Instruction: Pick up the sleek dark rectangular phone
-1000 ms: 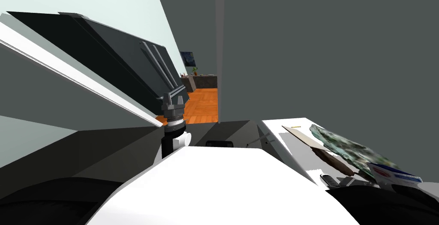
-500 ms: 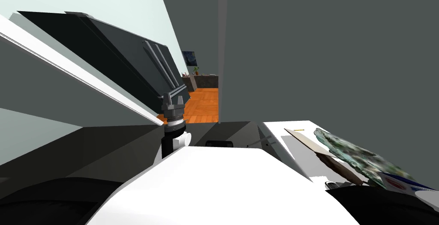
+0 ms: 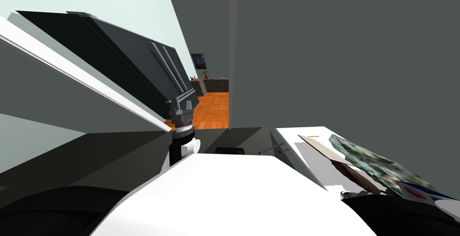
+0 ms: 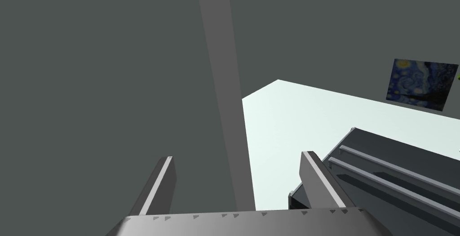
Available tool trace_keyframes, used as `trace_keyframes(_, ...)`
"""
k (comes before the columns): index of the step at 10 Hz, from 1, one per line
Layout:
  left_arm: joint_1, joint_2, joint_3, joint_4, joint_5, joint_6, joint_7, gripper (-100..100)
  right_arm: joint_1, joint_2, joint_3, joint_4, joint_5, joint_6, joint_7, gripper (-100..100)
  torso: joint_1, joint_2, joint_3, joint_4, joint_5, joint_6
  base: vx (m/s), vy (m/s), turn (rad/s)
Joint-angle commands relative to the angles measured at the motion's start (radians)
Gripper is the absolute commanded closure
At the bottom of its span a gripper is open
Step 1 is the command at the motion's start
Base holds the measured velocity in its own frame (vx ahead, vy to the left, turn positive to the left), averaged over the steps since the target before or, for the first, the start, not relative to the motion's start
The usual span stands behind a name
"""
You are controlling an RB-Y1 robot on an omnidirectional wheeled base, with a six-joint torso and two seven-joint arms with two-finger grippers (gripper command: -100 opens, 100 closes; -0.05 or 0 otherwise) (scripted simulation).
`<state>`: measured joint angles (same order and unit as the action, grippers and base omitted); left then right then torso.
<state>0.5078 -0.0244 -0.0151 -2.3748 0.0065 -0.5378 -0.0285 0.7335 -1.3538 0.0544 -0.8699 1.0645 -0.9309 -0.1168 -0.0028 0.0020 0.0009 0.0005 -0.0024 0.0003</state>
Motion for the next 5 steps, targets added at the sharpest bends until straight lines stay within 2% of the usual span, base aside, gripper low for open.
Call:
trace_keyframes(1, 0.000, 0.000, 0.000, 0.000, 0.000, 0.000, 0.000, 0, 0.000, 0.000, 0.000, 0.000, 0.000, 0.000, 0.000, 0, 0.000, 0.000, 0.000, 0.000, 0.000, 0.000, 0.000, 0.000, 0.000)
trace_keyframes(2, 0.000, 0.000, 0.000, 0.000, 0.000, 0.000, 0.000, 0, 0.000, -0.032, -0.019, -0.002, -0.002, -0.028, -0.007, 100, 0.000, 0.000, 0.000, 0.000, 0.000, 0.000, -0.020, 0.023, -0.114)
trace_keyframes(3, 0.000, 0.000, 0.000, 0.000, 0.000, 0.000, 0.000, 0, 0.002, -0.045, -0.026, -0.006, -0.002, -0.038, -0.012, 100, 0.002, 0.001, 0.001, 0.000, 0.001, 0.001, -0.029, 0.042, -0.096)
trace_keyframes(4, 0.000, 0.000, 0.000, 0.000, 0.000, 0.000, 0.000, 0, 0.015, -0.040, -0.023, -0.024, -0.003, -0.018, -0.019, 100, 0.004, 0.002, 0.001, 0.000, 0.001, 0.001, -0.012, 0.019, -0.013)
trace_keyframes(5, 0.000, 0.000, 0.000, 0.000, 0.000, 0.000, 0.000, 0, 0.017, -0.042, -0.025, -0.026, -0.003, -0.021, -0.021, 0, 0.002, 0.001, 0.001, 0.000, 0.001, 0.001, 0.000, 0.000, 0.000)
